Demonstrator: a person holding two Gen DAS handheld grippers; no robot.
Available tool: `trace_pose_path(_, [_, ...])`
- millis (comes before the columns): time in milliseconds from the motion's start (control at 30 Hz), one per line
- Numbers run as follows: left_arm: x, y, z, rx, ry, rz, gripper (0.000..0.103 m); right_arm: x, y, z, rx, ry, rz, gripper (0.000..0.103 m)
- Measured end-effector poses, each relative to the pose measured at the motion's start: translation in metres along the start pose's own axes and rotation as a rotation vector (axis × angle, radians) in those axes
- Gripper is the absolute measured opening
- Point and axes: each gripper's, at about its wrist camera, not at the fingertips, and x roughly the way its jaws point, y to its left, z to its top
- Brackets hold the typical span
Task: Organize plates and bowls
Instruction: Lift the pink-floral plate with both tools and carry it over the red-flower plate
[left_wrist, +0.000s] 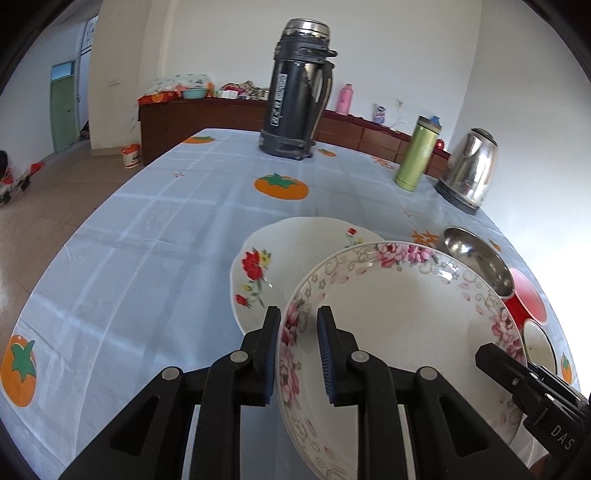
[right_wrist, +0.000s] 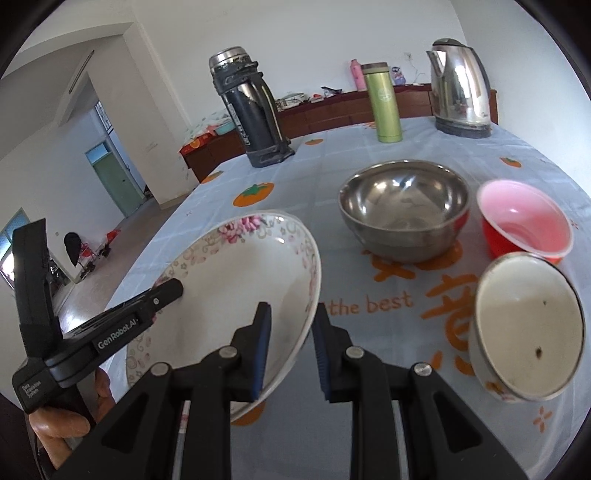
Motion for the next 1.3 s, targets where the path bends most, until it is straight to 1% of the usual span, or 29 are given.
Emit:
trace_pose_path(267, [0.006, 0.012, 0.010, -0.056, -0.001, 0.022, 0.021, 0.022, 0.004, 0.009, -0.005, 0.032, 0.011, 0.023])
trace_pose_path(400, [0.009, 0.015, 0.015, -0.069, -0.004, 0.037, 0.021, 0.033, 0.006, 0.012, -0.008, 0.048, 0.013, 0.023])
trace_pose_path(633, [0.017, 0.020, 0.021, -0.085, 0.001, 0.059, 0.021, 0.043, 0.010, 0.017, -0.017, 0.051, 0.005, 0.023])
trace_pose_path(867, [0.025, 0.021, 0.024, -0.090, 0.013, 0.070, 0.021, 0.052, 0.016, 0.023, -0.053, 0.035, -0.033, 0.023])
trace_pose_path(967, [0.028, 0.020, 0.025, -0.085, 0.017, 0.071, 0.021, 0.058, 0.018, 0.026, -0.077, 0.029, -0.066, 0.025])
trace_pose_path(1300, [0.034, 0.015, 0.024, -0.060, 0.012, 0.095, 0.021, 0.071, 0.019, 0.032, -0.133, -0.001, -0.127, 0.027])
